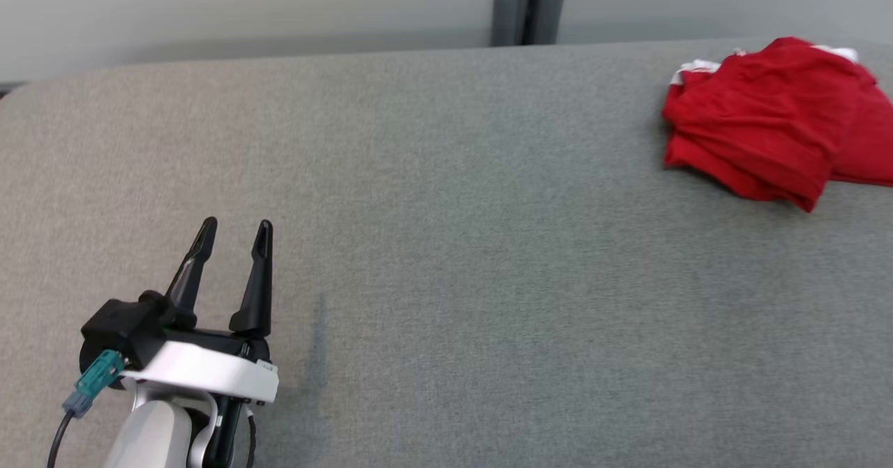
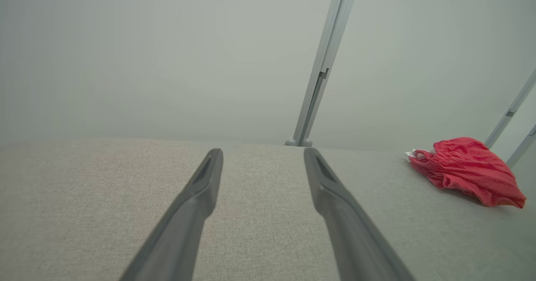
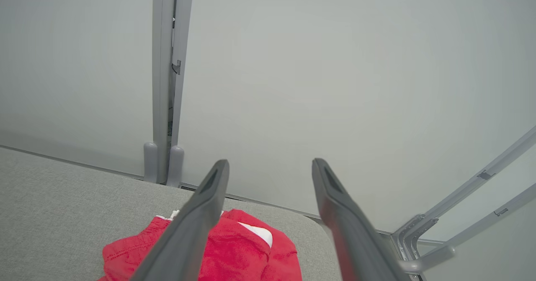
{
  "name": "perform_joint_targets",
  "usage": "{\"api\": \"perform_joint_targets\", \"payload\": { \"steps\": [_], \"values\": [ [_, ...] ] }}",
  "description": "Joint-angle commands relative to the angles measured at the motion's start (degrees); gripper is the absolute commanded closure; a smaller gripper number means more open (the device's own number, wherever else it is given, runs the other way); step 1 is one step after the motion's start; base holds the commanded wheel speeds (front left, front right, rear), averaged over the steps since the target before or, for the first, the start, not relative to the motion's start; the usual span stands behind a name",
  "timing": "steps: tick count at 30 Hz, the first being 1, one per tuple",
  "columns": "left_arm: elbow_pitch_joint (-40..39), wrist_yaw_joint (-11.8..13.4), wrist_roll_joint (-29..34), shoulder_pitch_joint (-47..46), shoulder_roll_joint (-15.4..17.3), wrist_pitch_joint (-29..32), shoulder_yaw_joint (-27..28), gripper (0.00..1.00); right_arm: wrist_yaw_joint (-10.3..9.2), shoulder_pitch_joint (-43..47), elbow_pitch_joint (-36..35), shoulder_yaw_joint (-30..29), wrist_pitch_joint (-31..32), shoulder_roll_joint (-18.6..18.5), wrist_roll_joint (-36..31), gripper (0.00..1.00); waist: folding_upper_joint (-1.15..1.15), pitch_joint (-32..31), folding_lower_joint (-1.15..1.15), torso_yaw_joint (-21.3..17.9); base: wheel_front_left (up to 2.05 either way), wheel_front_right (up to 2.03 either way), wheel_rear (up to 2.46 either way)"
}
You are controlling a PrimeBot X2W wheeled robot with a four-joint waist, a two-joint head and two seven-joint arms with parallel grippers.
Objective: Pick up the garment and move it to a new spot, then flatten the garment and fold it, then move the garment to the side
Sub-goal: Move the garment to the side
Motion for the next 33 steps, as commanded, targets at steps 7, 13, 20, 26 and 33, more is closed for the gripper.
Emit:
{"api": "perform_joint_targets", "payload": {
  "steps": [7, 13, 20, 26, 33],
  "values": [
    [-3.48, 2.09, 0.06, 3.31, 1.19, -0.01, 2.09, 0.0, 0.0, 9.68, -5.49, -5.52, -6.82, 2.01, 1.38, 0.0, 0.0, -4.32, 0.0, -2.75, 0.0, 0.0, 0.0],
    [-5.78, 3.45, -0.8, 6.05, 1.32, 0.0, 3.35, 0.0, 0.0, 19.21, -13.74, -13.94, -7.79, 3.51, -0.75, 0.0, 0.0, -5.49, 0.0, -3.2, 0.0, 0.0, 0.0],
    [-6.74, 4.05, -1.58, 7.93, 0.63, 0.01, 3.68, 0.0, 0.01, 34.15, -27.73, -26.49, -7.75, 6.06, -6.63, 0.0, 0.0, -6.23, 0.0, -2.56, 0.0, 0.0, 0.0],
    [-6.87, 4.04, -1.87, 8.91, -0.26, 0.0, 3.93, 0.0, 0.0, 43.63, -36.2, -32.74, -7.71, 9.42, -9.96, 0.0, 0.0, -6.74, 0.0, -2.0, 0.0, 0.0, 0.0],
    [-8.21, 5.9, 0.89, 10.06, -1.77, -0.01, 6.03, 0.0, 0.01, 53.07, -44.41, -38.96, -7.72, 15.46, -12.3, 0.0, 0.0, -7.07, 0.0, -1.12, 0.0, 0.0, 0.0]
  ]
}}
